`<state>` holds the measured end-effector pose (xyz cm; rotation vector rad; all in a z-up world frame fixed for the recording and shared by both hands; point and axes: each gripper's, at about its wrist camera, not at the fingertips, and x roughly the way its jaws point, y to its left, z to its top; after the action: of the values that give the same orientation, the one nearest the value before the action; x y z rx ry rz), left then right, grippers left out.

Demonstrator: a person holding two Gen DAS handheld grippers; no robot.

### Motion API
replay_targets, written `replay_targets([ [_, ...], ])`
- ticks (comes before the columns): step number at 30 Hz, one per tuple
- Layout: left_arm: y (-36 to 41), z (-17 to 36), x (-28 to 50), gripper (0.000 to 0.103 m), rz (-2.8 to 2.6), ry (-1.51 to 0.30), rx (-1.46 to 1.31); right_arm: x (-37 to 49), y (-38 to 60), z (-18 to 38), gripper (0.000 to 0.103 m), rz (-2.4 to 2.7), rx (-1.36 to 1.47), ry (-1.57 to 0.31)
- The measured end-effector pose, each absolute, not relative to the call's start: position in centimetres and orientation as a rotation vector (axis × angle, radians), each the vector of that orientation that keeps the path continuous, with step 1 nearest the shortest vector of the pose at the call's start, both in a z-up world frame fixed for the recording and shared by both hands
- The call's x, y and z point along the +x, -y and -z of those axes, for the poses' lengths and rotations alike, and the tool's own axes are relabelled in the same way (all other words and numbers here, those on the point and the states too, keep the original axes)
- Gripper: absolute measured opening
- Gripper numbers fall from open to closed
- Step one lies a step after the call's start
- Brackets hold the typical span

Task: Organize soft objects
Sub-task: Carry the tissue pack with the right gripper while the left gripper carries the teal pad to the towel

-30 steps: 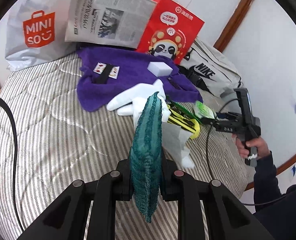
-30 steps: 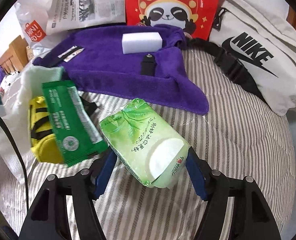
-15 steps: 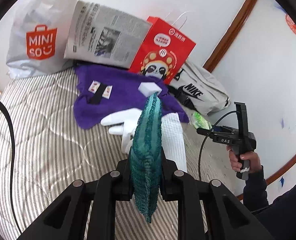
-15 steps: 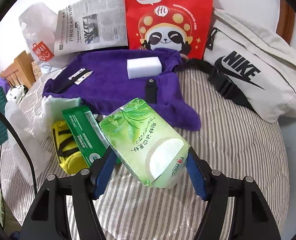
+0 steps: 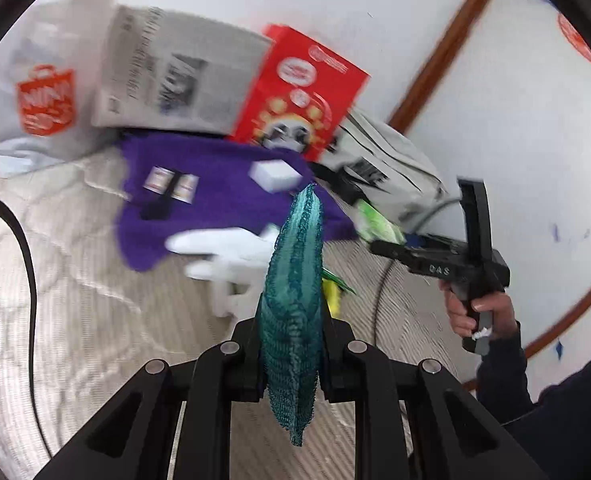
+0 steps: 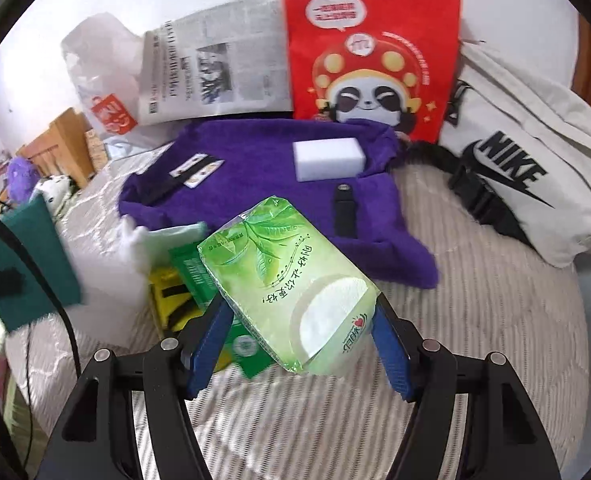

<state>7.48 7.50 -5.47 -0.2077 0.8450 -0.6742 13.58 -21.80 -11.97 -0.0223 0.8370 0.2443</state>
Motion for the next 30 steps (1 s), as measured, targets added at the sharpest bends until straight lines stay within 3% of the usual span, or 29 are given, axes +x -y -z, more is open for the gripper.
replay_targets([
  [5, -6.1, 6.9, 8.1, 0.018, 0.652, -0.878, -0.194, 12.5, 20.3, 12.0, 0.068, -0.286, -0.058, -0.838],
  [10, -8.3, 4.8, 8.2, 0.018, 0.765, -0.796, -0.377, 12.3, 19.6, 12.5, 0.068, -0.311, -0.048, -0.856],
  [18, -7.1, 2.3, 9.2, 0.018, 0.774, -0.740, -0.337, 12.0, 19.1, 12.2, 0.068, -0.329, -0.040, -0.845],
  [30, -5.5, 7.3, 11.3, 0.018, 0.666, -0.887, -0.309, 12.3, 17.2, 14.6, 0.068, -0.423, -0.015, -0.895],
])
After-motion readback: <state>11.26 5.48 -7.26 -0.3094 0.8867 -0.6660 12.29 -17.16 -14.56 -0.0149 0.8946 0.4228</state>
